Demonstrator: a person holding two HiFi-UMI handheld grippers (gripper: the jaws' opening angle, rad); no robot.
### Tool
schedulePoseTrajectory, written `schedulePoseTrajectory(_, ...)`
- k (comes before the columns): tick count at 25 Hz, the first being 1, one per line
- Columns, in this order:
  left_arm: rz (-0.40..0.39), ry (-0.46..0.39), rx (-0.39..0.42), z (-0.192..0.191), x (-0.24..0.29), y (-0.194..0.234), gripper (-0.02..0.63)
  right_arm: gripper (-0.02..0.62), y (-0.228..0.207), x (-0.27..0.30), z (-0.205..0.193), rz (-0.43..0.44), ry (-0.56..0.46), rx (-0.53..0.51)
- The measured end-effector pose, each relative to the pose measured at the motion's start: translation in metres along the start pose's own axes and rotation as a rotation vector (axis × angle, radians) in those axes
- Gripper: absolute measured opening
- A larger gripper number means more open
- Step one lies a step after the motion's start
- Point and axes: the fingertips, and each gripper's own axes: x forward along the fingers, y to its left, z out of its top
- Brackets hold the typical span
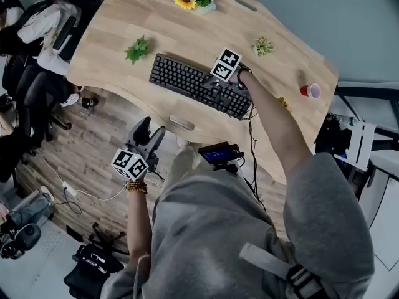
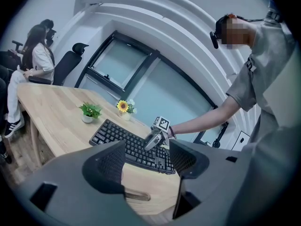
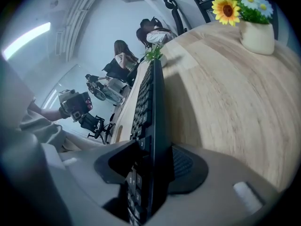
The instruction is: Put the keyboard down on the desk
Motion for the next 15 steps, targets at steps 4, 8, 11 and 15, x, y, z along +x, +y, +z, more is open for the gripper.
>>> schedulePoseTrajectory(4, -0.004, 0.008, 0.003, 0.001, 0.001, -0.002, 0.298, 0.239, -0.016, -0.001, -0.001, -0.086, -0.001, -0.012)
schedulePoseTrajectory(8, -0.006, 0.002, 0.014, 0.002, -0.001, -0.001, 0.298, 0.272, -0.029, -0.002, -0.002, -0.170, -0.015, -0.023)
schedulePoseTrajectory(11, -0.009, 0.000, 0.016, 0.005, -0.002, -0.001, 0.298, 0.269, -0.036, -0.006, -0.001, -0.246, -0.022, -0.046)
schedulePoseTrajectory(15, -0.012, 0.003, 0.020, 0.006, -0.002, 0.000, 0.298, 0.281, -0.041, -0.011, 0.003, -0.324, -0.037, -0.068)
